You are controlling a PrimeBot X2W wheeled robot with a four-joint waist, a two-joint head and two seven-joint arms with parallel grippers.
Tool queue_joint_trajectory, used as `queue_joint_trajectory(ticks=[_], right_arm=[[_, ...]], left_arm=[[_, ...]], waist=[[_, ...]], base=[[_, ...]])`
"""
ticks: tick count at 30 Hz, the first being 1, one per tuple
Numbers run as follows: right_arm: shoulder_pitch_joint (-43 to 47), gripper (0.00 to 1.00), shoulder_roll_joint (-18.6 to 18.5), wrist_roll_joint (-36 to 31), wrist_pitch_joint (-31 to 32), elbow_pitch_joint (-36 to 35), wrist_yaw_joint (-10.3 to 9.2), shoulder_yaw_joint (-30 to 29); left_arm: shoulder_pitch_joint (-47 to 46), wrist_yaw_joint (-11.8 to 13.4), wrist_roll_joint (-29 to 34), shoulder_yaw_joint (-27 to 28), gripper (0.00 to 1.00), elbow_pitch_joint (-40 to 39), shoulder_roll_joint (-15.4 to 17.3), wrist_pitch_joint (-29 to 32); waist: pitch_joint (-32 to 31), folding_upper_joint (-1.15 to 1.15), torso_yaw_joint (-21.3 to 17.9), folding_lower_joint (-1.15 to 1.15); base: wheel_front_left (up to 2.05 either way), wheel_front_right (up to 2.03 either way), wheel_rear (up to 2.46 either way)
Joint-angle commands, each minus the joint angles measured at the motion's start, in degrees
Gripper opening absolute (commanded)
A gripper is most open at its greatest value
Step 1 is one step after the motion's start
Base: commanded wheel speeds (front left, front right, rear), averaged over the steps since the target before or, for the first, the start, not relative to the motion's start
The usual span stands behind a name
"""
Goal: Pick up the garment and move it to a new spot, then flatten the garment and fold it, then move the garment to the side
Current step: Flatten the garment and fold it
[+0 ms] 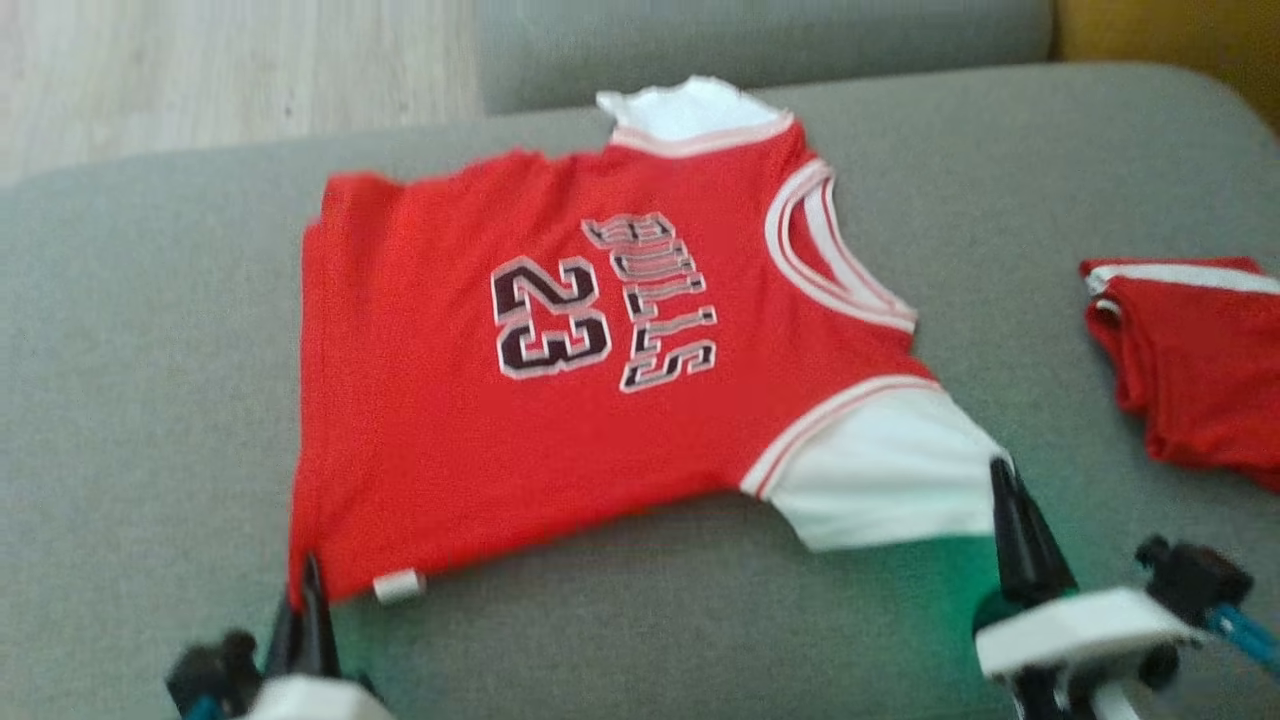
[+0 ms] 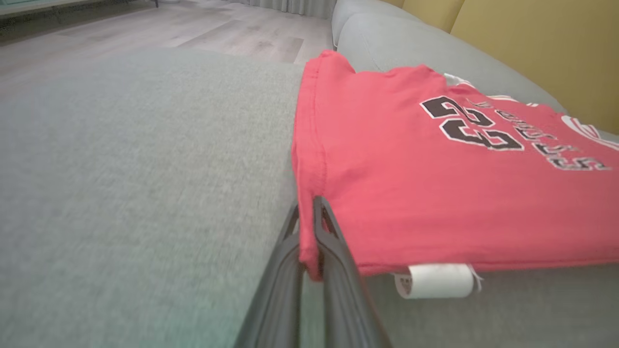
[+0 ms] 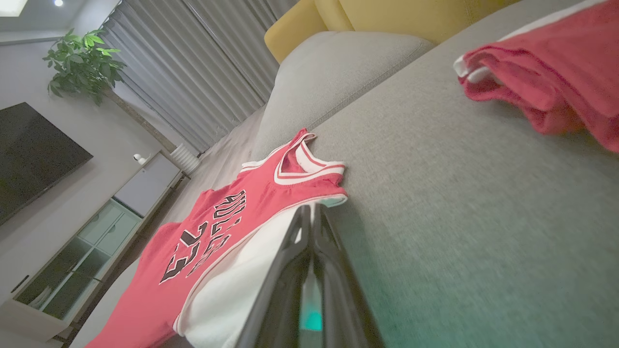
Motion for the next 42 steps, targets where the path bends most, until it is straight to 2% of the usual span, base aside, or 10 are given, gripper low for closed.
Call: queue_joint_trajectory(ticks=[1, 10, 17, 24, 34, 35, 36, 37, 38, 42], right_arm=[[1.4, 0.0, -2.7, 0.9, 0.1, -2.9, -0.04, 1.8], [6.8, 0.0, -4.3, 3.4, 1.1, -8.5, -0.04, 0.1], [-1.8, 0.0, -2.6, 1.7, 2.0, -9.5, -0.04, -1.5], [-15.5, 0.0, -1.6, -2.4, 4.0, -2.5, -0.04, -1.3], [-31.8, 0.0, 1.0, -6.5, 2.5, 13.7, -0.04, -1.6], [-33.3, 0.3, 1.3, -6.6, 2.0, 15.3, -0.04, -2.1], [-34.8, 0.73, 1.7, -6.8, 1.4, 16.8, -0.04, -2.5], [-36.1, 1.0, 2.0, -7.1, 1.0, 18.3, -0.04, -3.1], [-37.1, 1.0, 2.1, -7.8, 0.5, 19.9, -0.04, -3.7], [-38.2, 1.0, 0.9, -15.6, -0.3, 21.3, -0.04, -5.7]], left_arm=[[2.1, 0.5, -0.7, 0.2, 0.0, -2.2, 0.8, -0.1], [6.5, 0.7, -2.6, -2.7, 0.0, -6.5, 0.8, -0.1], [-0.7, -0.1, -3.1, -4.9, 0.0, -10.2, 0.8, -0.1], [-8.6, 0.6, -5.6, -7.1, 0.0, -6.7, 0.8, -0.1], [-18.7, 2.3, -10.0, -9.7, 0.0, -1.1, 0.8, -0.1], [-19.8, 2.5, -10.2, -9.8, 0.0, -0.9, 0.8, -0.1], [-20.7, 3.1, -10.5, -9.6, 0.0, -0.9, 0.8, -0.1], [-21.6, 3.9, -10.5, -9.3, 0.45, -1.0, 0.8, -0.1], [-22.2, 4.6, -10.5, -9.3, 1.0, -0.7, 0.8, -0.1], [-22.7, 7.6, -6.9, -8.9, 1.0, -1.8, 0.8, -0.1]], waist=[[-3.2, 0.0, -0.3, 0.02], [-3.9, 0.0, 0.4, 0.02], [0.4, 0.0, 2.7, 0.02], [5.4, 0.0, 5.3, 0.02], [10.6, 0.0, 7.2, 0.02], [11.0, 0.0, 7.2, 0.02], [11.2, 0.0, 7.3, 0.02], [11.3, 0.0, 7.4, 0.02], [11.3, 0.0, 7.5, 0.02], [11.0, 0.0, 7.5, 0.02]], base=[[0.0, 0.0, 0.0], [0.0, 0.0, 0.0], [0.0, 0.0, 0.0], [0.0, 0.0, 0.0], [0.0, 0.0, 0.0], [0.0, 0.0, 0.0], [0.0, 0.0, 0.0], [0.0, 0.0, 0.0], [0.0, 0.0, 0.0], [0.0, 0.0, 0.0]])
